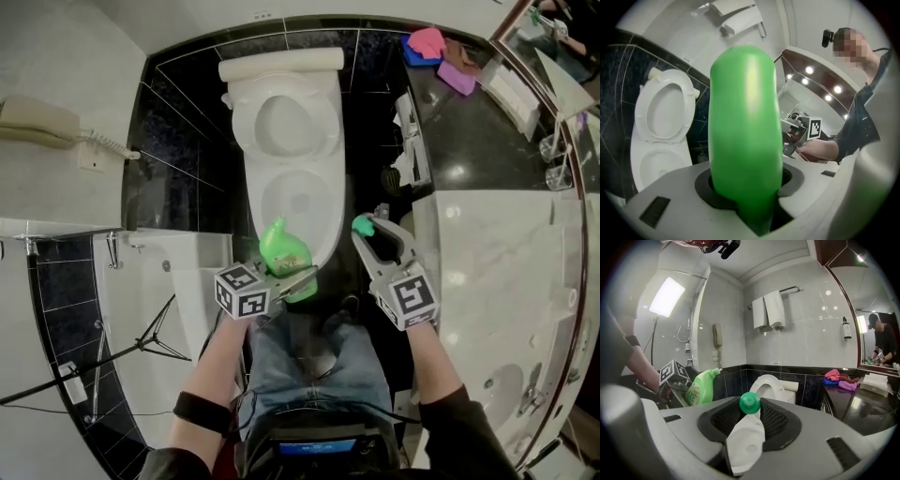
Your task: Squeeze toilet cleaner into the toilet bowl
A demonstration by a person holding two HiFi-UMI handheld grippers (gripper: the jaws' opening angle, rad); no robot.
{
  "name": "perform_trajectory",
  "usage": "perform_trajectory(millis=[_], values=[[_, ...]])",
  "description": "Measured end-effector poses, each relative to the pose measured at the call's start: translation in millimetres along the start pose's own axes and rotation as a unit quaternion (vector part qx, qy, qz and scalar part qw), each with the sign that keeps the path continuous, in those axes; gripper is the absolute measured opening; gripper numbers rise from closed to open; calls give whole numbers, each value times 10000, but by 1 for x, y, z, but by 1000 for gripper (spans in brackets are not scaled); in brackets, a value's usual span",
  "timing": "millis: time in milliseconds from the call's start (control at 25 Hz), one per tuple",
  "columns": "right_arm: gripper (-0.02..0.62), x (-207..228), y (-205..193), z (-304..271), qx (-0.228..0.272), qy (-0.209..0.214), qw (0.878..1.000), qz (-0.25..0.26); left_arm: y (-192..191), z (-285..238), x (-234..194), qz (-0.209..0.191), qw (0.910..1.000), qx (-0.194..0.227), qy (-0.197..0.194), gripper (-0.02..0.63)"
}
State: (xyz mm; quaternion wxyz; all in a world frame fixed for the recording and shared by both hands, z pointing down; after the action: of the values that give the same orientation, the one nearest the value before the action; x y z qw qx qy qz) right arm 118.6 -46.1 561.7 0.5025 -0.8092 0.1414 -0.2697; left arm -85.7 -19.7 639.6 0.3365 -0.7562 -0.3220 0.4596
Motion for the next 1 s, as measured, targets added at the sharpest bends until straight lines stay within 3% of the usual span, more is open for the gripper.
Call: perform_trajectory(millis=[160,360,520,720,880,1000], values=[[153,9,-30,-30,6,-100,9999,21,-29,-20,-39,264,9993,27,-267,186],[153,19,-67,-61,-61,-182,9998,75,-73,-39,-86,1173,9918,271,-423,186],[153,30,-94,-84,-168,-176,9997,103,-106,-52,-117,1675,9840,416,-437,186],[153,44,-122,-116,-176,-164,9997,101,-142,-69,-157,2418,9659,784,-496,186],[153,53,-145,-141,-247,-145,9994,205,-164,-84,-185,2745,9566,803,-555,186],[153,59,-163,-158,-264,-136,9994,169,-180,-96,-201,3090,9439,915,-715,186]])
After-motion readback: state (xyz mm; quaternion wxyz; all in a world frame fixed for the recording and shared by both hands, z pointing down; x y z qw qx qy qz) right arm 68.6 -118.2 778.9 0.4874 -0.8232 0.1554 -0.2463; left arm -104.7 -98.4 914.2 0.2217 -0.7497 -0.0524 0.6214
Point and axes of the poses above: the fingertips, and each gripper's own axes: z backward along the fingers, x to its right, y out of its top, the point moved 7 cm from there along z, backward along the fingers, and after that the axes turned 14 degrees about -z, right-handed, at the moved point
